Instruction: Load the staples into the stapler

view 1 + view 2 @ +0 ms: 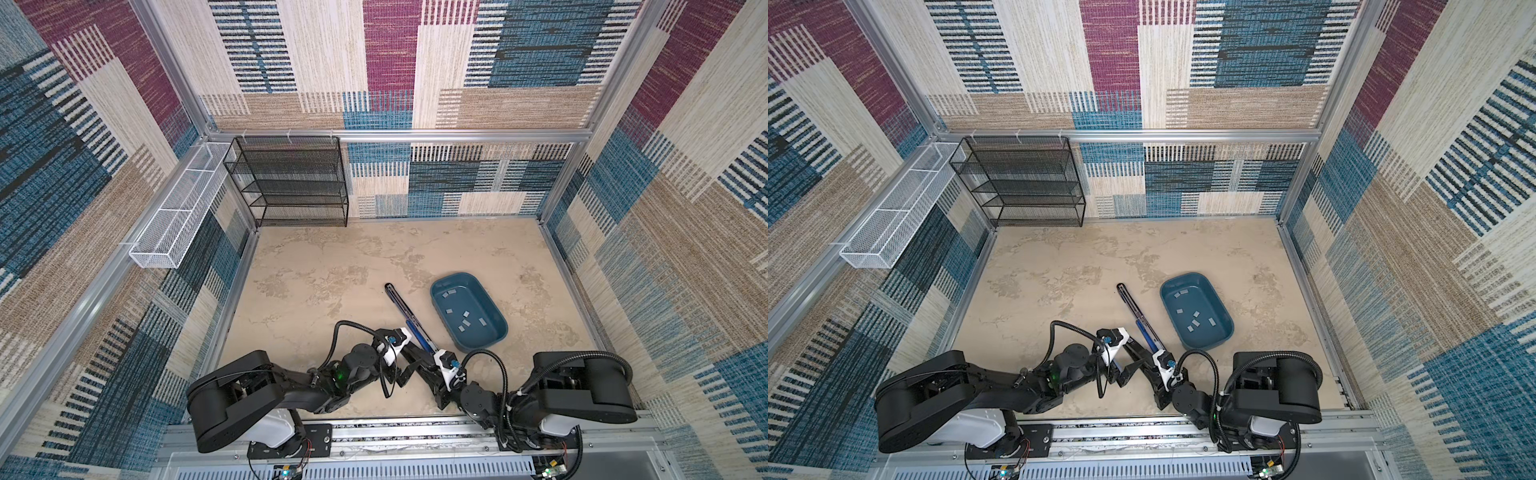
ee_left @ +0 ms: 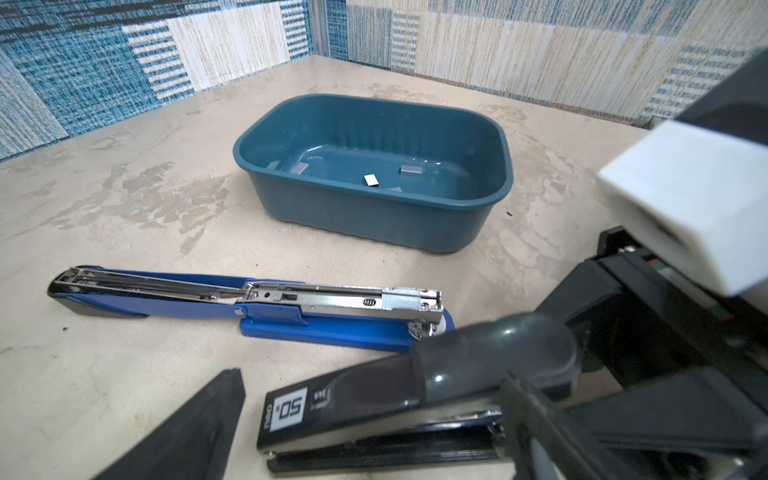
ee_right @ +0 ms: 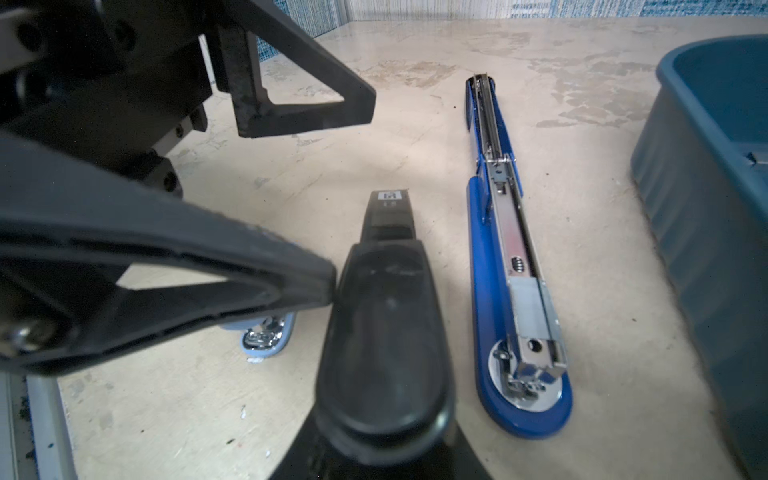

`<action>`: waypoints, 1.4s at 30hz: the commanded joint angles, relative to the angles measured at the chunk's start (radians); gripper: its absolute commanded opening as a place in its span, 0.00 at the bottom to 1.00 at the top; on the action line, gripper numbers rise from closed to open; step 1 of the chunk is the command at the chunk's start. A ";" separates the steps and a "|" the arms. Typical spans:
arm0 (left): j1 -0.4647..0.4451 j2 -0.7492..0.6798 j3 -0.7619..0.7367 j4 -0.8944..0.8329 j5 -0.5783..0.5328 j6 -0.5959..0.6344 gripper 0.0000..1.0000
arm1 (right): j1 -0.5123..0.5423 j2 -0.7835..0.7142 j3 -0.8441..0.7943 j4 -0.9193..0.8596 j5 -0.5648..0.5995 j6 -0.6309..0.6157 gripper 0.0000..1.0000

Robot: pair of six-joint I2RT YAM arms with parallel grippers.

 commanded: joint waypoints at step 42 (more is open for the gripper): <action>-0.001 0.133 0.096 -0.038 -0.130 -0.018 0.99 | 0.007 -0.113 0.002 -0.190 0.012 0.110 0.22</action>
